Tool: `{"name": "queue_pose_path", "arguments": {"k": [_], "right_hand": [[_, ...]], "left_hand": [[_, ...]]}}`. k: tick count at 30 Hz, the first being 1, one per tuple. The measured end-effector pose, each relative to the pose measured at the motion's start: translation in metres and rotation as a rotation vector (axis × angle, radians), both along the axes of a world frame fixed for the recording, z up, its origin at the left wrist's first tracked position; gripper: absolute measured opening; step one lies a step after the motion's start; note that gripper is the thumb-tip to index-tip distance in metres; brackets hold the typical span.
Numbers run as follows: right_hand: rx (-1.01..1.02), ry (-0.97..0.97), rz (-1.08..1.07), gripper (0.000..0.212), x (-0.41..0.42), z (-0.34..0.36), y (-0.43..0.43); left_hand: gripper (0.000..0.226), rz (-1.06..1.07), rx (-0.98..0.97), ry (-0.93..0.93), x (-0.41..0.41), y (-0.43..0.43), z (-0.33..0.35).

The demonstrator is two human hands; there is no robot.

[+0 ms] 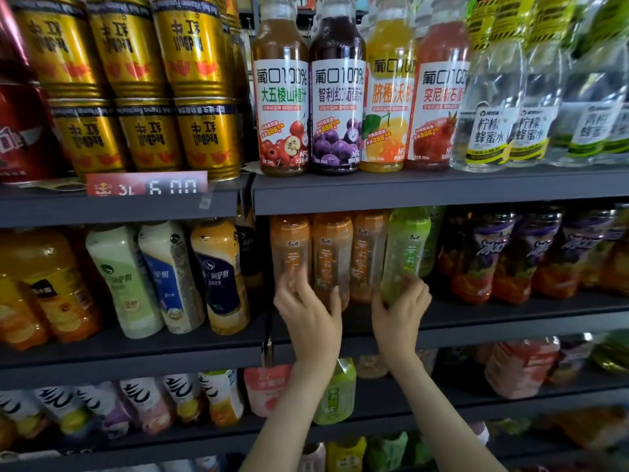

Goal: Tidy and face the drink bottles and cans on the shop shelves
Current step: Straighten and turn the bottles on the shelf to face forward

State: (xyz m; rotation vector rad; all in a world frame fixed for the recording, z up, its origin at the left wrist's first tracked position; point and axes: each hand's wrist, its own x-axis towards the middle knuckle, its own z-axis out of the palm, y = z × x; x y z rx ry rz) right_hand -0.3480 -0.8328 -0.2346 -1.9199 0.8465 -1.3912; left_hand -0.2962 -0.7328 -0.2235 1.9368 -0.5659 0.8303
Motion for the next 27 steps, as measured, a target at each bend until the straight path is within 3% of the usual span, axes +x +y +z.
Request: {"name": "queue_pose_path", "arguments": {"k": [2,4,9,18,23,27], "right_hand": [[0.045,-0.005,-0.029,0.059,-0.009,0.004,-0.021],[0.102,0.038,0.058,0.068,-0.014,0.007,-0.042],[0.162,0.171,0.247,0.075,-0.014,0.003,-0.068],[0.016,0.126,0.277,0.067,-0.026,-0.002,-0.091],[-0.007,0.141,0.313,0.070,-0.032,-0.003,-0.107],[-0.051,0.170,0.376,0.073,-0.035,-0.003,-0.114]], "left_hand": [[0.053,-0.061,0.061,-0.121,-0.010,-0.015,-0.002],[0.044,-0.112,0.131,-0.104,-0.016,-0.031,-0.003],[0.063,-0.142,0.158,0.067,-0.028,-0.067,-0.014],[0.078,0.070,0.082,0.216,-0.041,-0.122,-0.022],[0.070,0.210,-0.009,0.284,-0.039,-0.138,-0.010],[0.056,0.274,0.027,0.262,-0.035,-0.137,-0.003]]}}
